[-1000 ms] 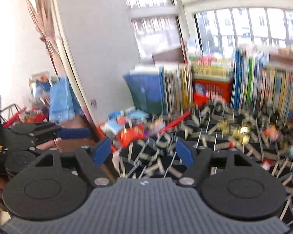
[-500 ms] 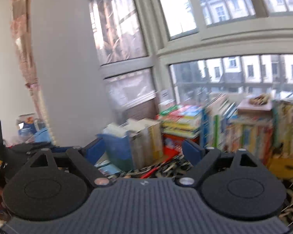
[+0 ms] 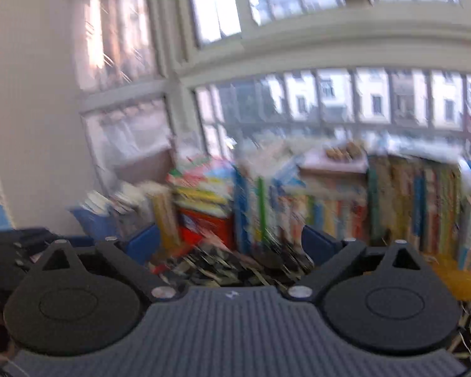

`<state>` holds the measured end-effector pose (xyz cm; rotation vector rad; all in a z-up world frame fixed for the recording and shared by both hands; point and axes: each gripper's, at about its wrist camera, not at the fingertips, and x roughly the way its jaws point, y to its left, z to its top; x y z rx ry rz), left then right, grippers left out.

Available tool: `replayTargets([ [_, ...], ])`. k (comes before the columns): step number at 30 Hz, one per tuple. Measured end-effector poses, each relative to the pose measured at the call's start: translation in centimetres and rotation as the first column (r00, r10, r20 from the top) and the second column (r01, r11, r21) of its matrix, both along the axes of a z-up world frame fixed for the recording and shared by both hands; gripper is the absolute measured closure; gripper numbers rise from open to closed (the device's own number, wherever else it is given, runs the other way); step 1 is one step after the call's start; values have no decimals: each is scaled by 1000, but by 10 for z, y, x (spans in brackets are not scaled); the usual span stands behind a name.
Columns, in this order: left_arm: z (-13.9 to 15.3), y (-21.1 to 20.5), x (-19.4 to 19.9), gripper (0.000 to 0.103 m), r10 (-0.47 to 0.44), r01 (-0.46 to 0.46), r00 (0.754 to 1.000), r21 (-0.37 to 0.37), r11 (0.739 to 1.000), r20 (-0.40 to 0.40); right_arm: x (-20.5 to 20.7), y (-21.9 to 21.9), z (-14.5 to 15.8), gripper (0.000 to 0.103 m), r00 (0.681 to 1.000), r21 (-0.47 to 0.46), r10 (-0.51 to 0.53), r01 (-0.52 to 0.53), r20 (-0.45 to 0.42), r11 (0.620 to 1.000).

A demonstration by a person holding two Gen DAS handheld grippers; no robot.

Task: Collect trash
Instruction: 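Grasp the red crayon with the left tool while the right tool grasps the pink checked packet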

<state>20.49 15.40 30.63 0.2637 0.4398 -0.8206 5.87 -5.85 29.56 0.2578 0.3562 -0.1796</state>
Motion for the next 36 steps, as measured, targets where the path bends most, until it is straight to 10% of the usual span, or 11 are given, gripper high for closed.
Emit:
replayTargets([
  [10,-133,-56,90,26,124,-102,970,113,988,-208,48,-34,-144,19,954,35,12,-1,-301,999],
  [15,-210,-65,122,26,230,-197,897,123,973,-377,66,-32,-212,37,921,72,97,-75,-376,995],
  [25,-273,-99,127,28,302,-245,927,251,937,-222,90,7,-273,60,890,62,209,-202,-405,977],
  [36,-293,-118,123,78,341,-275,915,283,919,-218,93,15,-288,49,896,-4,190,-209,-400,978],
])
